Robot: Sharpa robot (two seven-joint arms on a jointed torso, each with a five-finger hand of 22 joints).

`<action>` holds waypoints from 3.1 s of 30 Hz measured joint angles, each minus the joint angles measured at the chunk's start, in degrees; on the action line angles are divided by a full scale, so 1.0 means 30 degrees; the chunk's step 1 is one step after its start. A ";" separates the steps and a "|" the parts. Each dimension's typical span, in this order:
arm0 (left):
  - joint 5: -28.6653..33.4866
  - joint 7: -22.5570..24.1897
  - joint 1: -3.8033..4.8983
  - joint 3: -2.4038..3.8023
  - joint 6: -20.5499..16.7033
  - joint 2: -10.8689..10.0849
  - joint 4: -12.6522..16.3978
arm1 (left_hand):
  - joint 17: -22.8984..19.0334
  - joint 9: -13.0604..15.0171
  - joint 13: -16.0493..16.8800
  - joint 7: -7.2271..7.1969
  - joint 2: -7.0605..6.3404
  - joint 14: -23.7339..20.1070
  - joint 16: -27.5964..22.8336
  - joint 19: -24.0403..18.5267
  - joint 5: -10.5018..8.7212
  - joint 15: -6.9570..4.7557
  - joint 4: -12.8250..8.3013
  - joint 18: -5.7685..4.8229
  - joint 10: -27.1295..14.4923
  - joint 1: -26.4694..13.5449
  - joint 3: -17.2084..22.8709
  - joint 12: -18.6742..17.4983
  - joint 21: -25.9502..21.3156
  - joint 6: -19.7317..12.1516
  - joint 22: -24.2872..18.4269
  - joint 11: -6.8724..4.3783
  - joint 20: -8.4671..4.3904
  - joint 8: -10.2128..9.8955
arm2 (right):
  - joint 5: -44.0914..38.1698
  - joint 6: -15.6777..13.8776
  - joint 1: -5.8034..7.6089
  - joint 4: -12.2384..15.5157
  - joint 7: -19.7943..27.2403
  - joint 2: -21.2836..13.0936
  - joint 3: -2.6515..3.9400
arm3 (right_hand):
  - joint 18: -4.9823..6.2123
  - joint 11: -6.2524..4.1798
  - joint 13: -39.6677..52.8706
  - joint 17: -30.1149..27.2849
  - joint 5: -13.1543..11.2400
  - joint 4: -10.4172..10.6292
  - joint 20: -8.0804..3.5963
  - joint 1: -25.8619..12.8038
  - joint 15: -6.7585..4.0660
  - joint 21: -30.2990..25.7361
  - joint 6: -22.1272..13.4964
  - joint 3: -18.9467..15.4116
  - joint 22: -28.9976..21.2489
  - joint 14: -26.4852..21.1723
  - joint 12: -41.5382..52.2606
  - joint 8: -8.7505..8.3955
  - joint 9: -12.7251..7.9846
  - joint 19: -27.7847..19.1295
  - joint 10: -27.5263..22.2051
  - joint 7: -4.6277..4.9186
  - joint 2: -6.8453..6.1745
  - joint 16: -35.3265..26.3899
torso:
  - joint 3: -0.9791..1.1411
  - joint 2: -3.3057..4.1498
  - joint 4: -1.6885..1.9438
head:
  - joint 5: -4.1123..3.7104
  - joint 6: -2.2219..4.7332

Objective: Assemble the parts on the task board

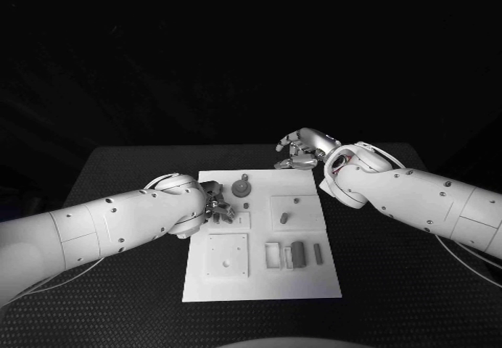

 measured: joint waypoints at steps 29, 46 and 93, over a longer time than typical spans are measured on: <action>-0.0373 0.0205 -0.0121 -0.0010 -0.0014 0.0126 -0.0114 | -0.0016 -0.0030 0.0001 0.0001 0.0001 0.0000 0.0007 -0.0017 0.0039 0.0000 -0.0015 0.0002 0.0001 -0.0001 -0.0016 0.0000 0.0000 -0.0001 -0.0006 0.0003 -0.0017 -0.0059 | 0.0005 0.0007 0.0000 0.0016 -0.0017 -0.0006 0.0000 | -0.0002 0.0043 -0.0026 -0.0015 0.0000 0.0000 0.0009 0.0001 0.0001 0.0000 0.0012 0.0000 0.0000 -0.0001 -0.0001 0.0000 0.0001 -0.0009 -0.0043 -0.0048 -0.0001 0.0000 | -0.0022 0.0002 -0.0004 | 0.0007 0.0057; -0.0401 0.0219 -0.0116 -0.0023 0.0041 0.0165 -0.0170 | -0.0091 -0.0001 -0.0042 0.0001 0.0013 0.0000 -0.0010 0.0016 -0.0038 0.0000 0.0030 0.0000 0.0012 -0.0013 0.0030 0.0072 0.0000 -0.0001 0.0005 0.0015 0.0016 0.0012 | 0.0008 0.0011 -0.0001 0.0016 -0.0018 -0.0020 0.0000 | -0.0001 -0.0031 -0.0038 -0.0014 0.0000 0.0000 -0.0031 0.0001 0.0001 0.0000 0.0038 0.0000 0.0000 -0.0001 -0.0001 0.0000 0.0002 0.0033 -0.0109 -0.0044 -0.0001 0.0000 | -0.0011 0.0002 -0.0004 | -0.0020 0.0005; 0.0266 0.0253 -0.0155 -0.0079 -0.0198 0.0146 -0.0362 | -0.0547 0.0131 -0.0149 -0.0069 -0.2574 -0.0023 0.0534 0.0036 -0.7355 -0.0503 0.3715 0.0016 -0.0323 -0.2738 -0.0180 0.0576 -0.0003 0.0072 -0.0003 -0.0206 -0.0429 0.0150 | 0.0024 0.0014 -0.0001 0.0014 -0.0014 -0.0034 0.0000 | -0.0002 0.0011 -0.0075 -0.0028 0.0000 0.0000 0.0016 0.0001 0.0017 0.0000 -0.0040 0.0000 0.0000 -0.0018 -0.0002 0.0000 -0.0012 -0.0015 -0.0145 -0.0055 -0.0001 0.0000 | -0.0013 0.0000 -0.0004 | 0.0004 0.0000</action>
